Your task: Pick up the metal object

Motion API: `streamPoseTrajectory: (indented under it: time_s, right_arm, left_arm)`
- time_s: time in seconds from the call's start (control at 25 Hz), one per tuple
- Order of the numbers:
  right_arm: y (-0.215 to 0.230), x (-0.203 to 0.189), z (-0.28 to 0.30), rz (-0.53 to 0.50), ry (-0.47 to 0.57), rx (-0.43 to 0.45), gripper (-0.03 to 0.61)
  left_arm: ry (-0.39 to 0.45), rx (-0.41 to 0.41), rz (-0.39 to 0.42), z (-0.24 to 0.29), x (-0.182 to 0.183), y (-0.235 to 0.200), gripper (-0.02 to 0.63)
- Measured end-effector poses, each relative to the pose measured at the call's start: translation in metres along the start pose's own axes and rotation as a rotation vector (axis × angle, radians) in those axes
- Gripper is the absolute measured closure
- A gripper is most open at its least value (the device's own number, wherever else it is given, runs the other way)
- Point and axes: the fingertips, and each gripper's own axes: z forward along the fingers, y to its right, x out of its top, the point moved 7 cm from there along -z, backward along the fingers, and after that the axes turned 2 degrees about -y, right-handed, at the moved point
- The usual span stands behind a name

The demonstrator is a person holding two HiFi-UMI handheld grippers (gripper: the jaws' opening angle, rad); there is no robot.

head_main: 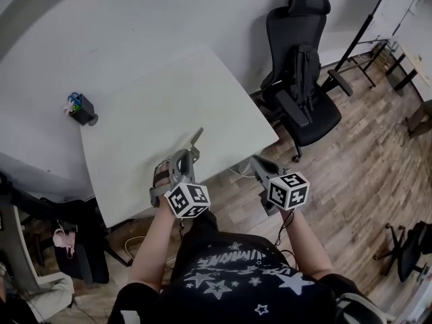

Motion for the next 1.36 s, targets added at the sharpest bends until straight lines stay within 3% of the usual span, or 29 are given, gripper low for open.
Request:
streamPoseTrajectory:
  time_s: [0.64,1.36]
  right_arm:
    - [-0.041,-0.069,-0.095,-0.058,-0.038,0.081,0.529]
    - [-0.073,-0.112,-0.128,-0.099,-0.081,0.122,0.529]
  left_arm:
    - [-0.044,0.074,-0.051,-0.13,-0.013,0.072,0.586]
    - [-0.078,0.099,-0.101,-0.194,-0.041,0.109,0.586]
